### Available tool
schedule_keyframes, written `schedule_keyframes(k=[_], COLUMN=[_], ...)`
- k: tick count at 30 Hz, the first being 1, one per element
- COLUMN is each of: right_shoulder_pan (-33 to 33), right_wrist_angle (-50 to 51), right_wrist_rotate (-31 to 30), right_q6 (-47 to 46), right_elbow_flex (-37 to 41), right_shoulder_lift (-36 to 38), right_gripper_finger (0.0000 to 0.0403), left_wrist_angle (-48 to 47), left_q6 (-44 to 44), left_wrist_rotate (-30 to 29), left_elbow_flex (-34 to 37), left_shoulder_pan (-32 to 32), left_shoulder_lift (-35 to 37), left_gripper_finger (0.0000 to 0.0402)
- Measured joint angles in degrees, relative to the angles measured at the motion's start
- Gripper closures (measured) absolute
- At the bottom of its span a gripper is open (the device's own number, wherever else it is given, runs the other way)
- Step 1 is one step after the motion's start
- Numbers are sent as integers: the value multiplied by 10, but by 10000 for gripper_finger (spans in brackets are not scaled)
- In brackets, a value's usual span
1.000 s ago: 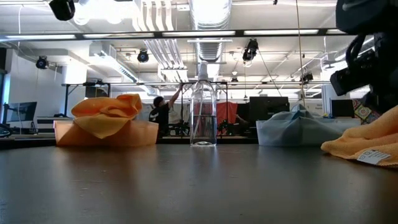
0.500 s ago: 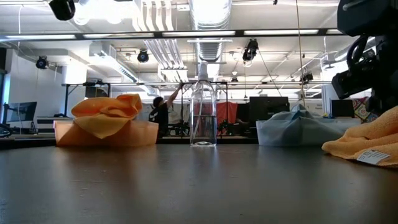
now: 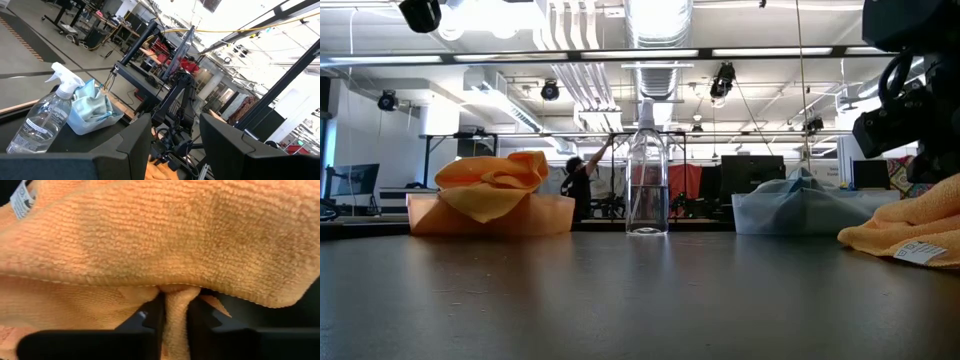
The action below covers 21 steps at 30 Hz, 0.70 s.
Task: Sort microfiber towel by color & place in baskets
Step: Put the yellow towel into the orange bin
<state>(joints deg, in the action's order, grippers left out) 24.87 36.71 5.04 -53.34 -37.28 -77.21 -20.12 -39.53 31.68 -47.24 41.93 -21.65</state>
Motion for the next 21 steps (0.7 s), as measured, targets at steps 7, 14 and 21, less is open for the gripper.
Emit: schedule_keyframes(k=[7,14,21], right_shoulder_pan=[0,0,0], right_wrist_angle=[-12,-14,-10], right_wrist_rotate=[3,-5,-38], right_q6=[-8,4,65], right_elbow_flex=[0,-44,-120], right_shoulder_lift=[1,5,5], right_gripper_finger=[389,389,389], left_wrist_angle=[0,0,0], left_q6=[0,0,0], left_wrist_rotate=[0,0,9], left_elbow_flex=[0,0,0], left_shoulder_pan=[0,0,0], left_shoulder_lift=[0,0,0], left_gripper_finger=[249,249,249])
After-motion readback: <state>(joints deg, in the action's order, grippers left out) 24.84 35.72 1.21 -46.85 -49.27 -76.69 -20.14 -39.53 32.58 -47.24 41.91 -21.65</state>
